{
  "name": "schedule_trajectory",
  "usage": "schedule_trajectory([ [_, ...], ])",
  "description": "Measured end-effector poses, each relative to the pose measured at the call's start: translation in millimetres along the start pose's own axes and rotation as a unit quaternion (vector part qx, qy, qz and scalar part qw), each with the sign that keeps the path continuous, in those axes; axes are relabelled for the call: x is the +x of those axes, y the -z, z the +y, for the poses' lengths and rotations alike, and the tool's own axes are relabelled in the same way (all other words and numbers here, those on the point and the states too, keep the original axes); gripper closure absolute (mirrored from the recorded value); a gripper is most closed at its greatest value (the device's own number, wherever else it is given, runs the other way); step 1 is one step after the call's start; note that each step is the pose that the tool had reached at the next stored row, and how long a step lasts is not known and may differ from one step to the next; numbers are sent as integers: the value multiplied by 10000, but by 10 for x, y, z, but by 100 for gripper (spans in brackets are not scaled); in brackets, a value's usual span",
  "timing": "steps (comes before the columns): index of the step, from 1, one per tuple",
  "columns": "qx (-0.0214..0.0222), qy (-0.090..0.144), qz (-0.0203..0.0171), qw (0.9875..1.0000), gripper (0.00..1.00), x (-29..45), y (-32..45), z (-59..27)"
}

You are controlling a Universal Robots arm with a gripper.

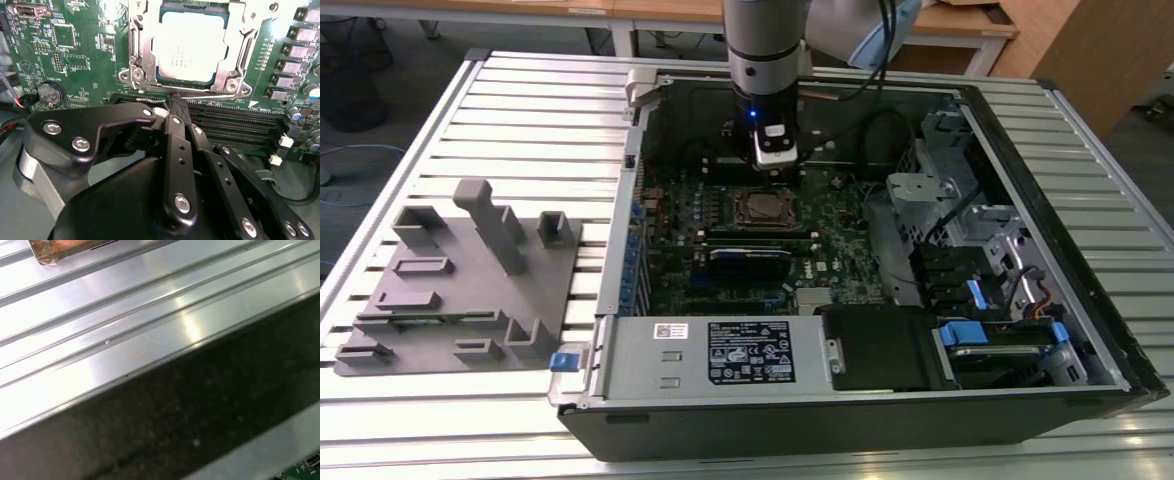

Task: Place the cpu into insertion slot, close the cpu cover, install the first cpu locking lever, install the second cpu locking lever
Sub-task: 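Install the first cpu locking lever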

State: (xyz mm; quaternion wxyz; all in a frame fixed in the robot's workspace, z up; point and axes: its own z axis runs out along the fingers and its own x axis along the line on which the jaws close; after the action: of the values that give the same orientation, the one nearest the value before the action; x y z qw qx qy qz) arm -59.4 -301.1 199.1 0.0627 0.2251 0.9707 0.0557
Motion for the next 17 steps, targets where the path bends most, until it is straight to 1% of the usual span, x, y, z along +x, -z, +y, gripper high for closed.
schedule_trajectory([
  [14,1,0,1,10000,89,-26,-6,18],
  [15,4,0,-1,10000,89,-27,-7,19],
  [17,28,4,-12,10000,89,-26,-10,18],
])
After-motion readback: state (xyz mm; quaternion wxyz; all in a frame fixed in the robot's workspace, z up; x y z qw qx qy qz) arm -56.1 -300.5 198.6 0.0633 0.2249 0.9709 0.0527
